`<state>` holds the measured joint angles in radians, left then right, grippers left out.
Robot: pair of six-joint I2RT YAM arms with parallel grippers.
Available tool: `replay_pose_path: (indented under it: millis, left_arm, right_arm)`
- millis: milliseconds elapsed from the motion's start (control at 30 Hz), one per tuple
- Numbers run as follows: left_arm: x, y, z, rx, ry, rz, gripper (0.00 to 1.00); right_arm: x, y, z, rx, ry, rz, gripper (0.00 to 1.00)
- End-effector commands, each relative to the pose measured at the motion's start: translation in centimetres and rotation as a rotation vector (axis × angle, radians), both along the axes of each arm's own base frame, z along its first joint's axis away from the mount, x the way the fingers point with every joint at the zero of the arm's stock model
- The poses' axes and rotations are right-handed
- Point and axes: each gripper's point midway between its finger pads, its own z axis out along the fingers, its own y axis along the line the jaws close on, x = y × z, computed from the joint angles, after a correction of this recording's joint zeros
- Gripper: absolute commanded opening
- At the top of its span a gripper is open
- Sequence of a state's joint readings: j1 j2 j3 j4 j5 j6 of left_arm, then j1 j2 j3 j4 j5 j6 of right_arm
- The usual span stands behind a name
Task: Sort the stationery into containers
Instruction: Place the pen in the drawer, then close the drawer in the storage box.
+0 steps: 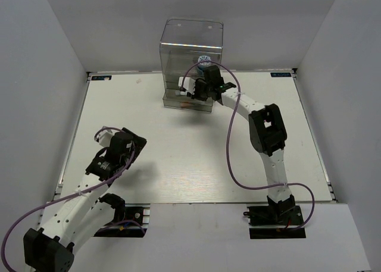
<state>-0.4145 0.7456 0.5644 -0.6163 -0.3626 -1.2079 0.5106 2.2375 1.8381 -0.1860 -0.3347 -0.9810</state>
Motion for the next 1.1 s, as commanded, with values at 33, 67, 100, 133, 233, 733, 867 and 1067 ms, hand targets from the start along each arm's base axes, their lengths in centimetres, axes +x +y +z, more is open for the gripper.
replay_pose_path:
  millis: [33,67,100,133,233,733,867,1067]
  left_arm:
    - [0.4,-0.3,-0.1,-0.003,-0.003,-0.012,0.99]
    - [0.4,-0.3,-0.2,0.004,-0.003,-0.018,0.99]
    - [0.4,-0.3,-0.4,0.008,0.007,-0.018,0.99]
    - [0.5,-0.4,0.0,0.004,-0.001,-0.018,0.99]
    - [0.7,-0.4,0.1,0.001,-0.009,-0.018,0.99]
    - [0.8,-0.7,0.0,-0.001,0.003,-0.025,0.99]
    - [0.8,-0.7,0.0,-0.001,0.003,-0.025,0.99]
    - [1.0,-0.7,0.0,0.003,0.011,-0.025,0.99]
  right_arm:
    - [1.5,-0.2,1.4,0.002,-0.038,-0.022,0.36]
    - [1.4,0.0,1.6,0.011,-0.037,-0.023,0.41]
    - [1.4,-0.1,1.5,0.015,-0.030,-0.018,0.48]
    - [1.1,-0.1,1.8,0.022,-0.023,-0.009,0.52]
    - [0.0,0.2,2.2,0.055,0.012,0.024,0.55]
    - [-9.7,1.5,-1.2,0.039,0.307,0.472,0.00]
    - [-5.7,1.1,-2.7,0.006,0.214,0.314,0.00]
    - [-2.1,0.6,-3.8,-0.022,0.163,0.172,0.00]
